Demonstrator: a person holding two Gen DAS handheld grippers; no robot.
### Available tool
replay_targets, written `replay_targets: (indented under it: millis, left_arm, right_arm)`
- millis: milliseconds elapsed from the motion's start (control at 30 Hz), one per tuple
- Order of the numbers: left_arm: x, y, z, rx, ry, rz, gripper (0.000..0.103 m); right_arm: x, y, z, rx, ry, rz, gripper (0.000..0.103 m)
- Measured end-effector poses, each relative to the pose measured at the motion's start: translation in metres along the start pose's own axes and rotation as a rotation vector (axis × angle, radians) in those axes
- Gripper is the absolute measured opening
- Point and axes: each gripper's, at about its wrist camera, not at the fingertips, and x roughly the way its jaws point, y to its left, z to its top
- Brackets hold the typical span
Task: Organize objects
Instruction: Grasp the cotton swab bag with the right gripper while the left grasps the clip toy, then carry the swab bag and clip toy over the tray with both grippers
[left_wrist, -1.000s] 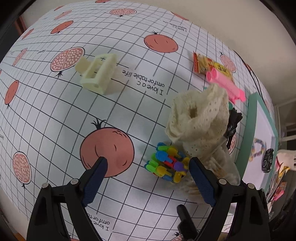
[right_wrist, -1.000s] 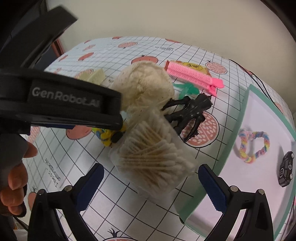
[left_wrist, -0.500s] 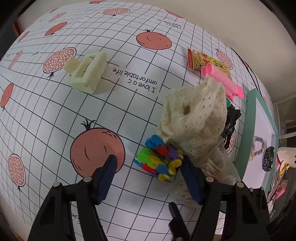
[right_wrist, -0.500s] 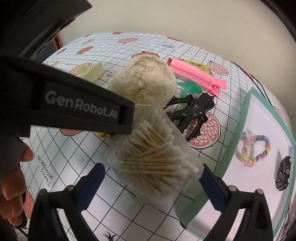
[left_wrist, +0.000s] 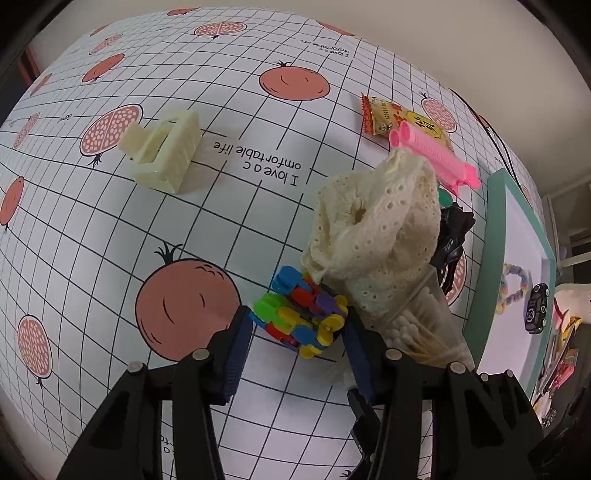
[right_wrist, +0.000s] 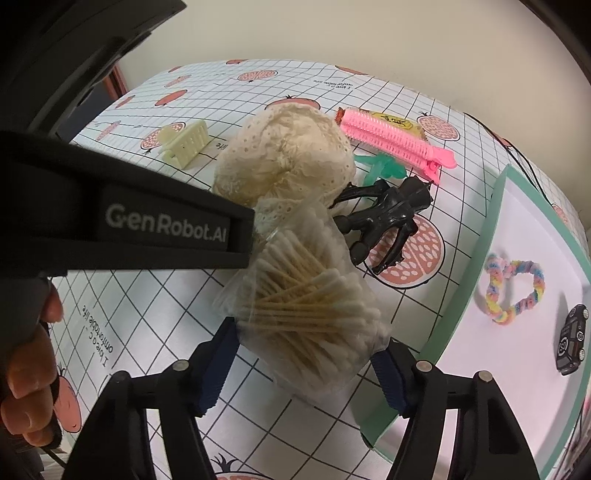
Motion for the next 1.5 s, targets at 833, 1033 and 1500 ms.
replay_targets:
  millis: [833, 1033, 1500]
  left_arm:
    - [-0.063, 0.008, -0.001, -0.086, -0.187, -0.032, 0.050]
    - [-0.075, -0.001, 0.007, -0.106, -0.277, -0.044, 0.050]
    - [-0.092, -0.027, -0.001, -0.067, -0.383, -0.117, 0.050]
  right_arm:
    - [-0.044, -0.041, -0.001, 0.086, -0.153, 0.037, 0.065]
    - [-0.062, -0.049, -0.002, 0.158, -0.217, 0.032, 0.065]
    - [-0.070, -0.124, -0.016, 0.353, -0.235, -0.049, 0.065]
